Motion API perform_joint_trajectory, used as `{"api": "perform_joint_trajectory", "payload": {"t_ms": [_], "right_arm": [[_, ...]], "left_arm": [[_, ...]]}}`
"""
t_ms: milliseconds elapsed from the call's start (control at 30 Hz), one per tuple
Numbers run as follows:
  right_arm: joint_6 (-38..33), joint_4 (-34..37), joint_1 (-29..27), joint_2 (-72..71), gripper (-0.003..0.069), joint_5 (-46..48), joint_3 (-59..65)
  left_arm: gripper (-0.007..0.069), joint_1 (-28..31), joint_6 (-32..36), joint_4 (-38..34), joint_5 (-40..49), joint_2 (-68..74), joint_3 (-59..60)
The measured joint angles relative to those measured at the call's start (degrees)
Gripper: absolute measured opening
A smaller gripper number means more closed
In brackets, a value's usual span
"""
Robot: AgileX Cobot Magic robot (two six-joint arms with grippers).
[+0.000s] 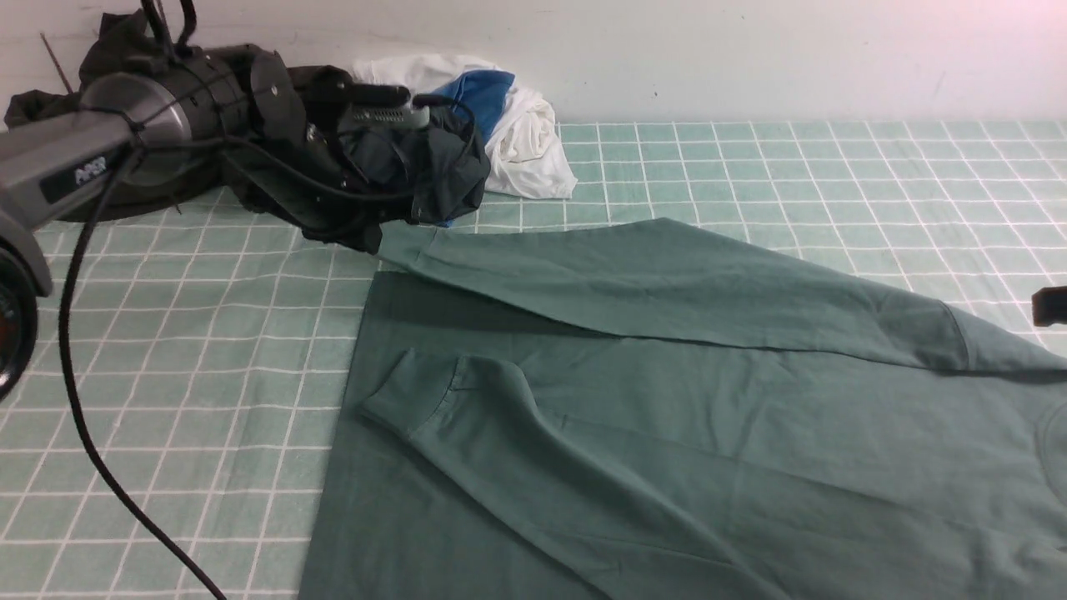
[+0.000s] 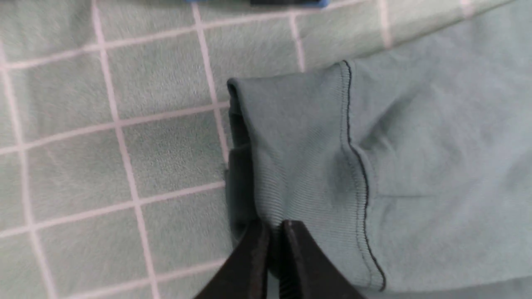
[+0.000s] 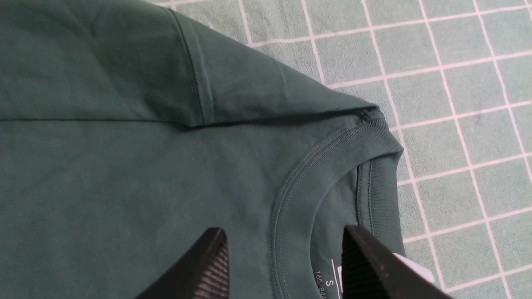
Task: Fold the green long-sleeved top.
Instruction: Use the left arm to clamp the cuff farthest from it, then use the left arm to drag and drop the cuff onto the cuff closest to the left arm, then use both arms simultaneously to clamp the lower edge of the clothing fabric
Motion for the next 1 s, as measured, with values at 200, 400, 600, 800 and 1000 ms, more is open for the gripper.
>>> {"api": "perform_joint_trajectory", "payload": {"t_ms": [200, 400, 600, 800, 1000], "right_arm": [[-0.07, 1.36, 0.0, 0.0, 0.0355, 0.06, -0.18], [-4.09, 6.16, 0.0, -4.14, 0.0355, -0.02, -0.18], [-8.86, 11.13, 1.23, -8.31, 0.0355, -0.23, -0.18], [-12.23, 12.72, 9.05, -9.96, 0.0355, 2.91, -0.2], [-14.57, 13.6, 20.83, -19.25, 0.0355, 11.17, -0.2]], "left_arm": [[0.0026, 0.0, -0.33, 0.0, 12.25, -10.2, 1.97], [0.0069, -1.98, -0.83, -0.97, 13.24, -25.26, 24.34], [0.0131, -8.77, -2.64, -1.62, 4.92, -37.81, 47.85], [0.0296, -11.62, -2.96, -1.51, 3.36, -42.2, 55.51], [0.0424, -13.95, 6.94, -0.01, 13.21, -45.5, 54.95]]}}
